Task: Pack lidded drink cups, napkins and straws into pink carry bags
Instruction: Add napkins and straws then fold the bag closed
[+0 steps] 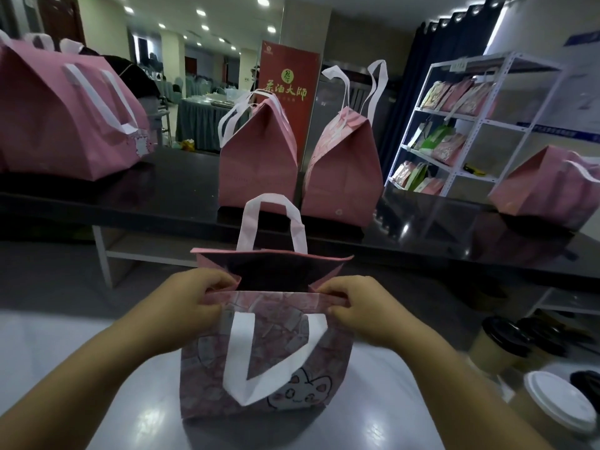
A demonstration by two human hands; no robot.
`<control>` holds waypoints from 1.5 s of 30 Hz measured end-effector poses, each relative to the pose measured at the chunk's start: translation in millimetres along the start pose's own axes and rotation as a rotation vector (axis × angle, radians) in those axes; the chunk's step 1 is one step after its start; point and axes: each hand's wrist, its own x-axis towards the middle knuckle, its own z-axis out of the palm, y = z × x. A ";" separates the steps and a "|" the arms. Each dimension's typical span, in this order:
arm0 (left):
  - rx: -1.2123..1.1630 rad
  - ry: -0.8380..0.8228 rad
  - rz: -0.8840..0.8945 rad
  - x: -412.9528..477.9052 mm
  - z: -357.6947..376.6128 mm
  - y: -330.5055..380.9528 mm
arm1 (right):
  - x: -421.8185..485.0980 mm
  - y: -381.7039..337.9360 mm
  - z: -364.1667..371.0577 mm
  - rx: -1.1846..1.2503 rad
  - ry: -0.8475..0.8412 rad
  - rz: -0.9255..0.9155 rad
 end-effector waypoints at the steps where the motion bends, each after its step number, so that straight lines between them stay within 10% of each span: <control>1: 0.070 0.044 0.020 1.0 2.4 0.6 | 0.4 0.0 2.6 -0.078 0.040 -0.039; 6: 0.484 0.256 0.054 -1.0 7.1 1.1 | -0.9 3.9 5.1 -0.552 0.202 -0.163; 13: 0.501 0.049 0.151 6.9 -12.1 3.2 | 12.9 2.6 -18.1 -0.464 -0.007 -0.158; 34: 0.446 0.157 0.718 5.6 -13.6 -26.9 | 6.9 37.1 8.1 -0.455 0.389 -0.607; 45: 0.490 0.085 0.617 15.9 -11.1 -15.8 | 17.1 22.8 3.9 -0.495 0.283 -0.541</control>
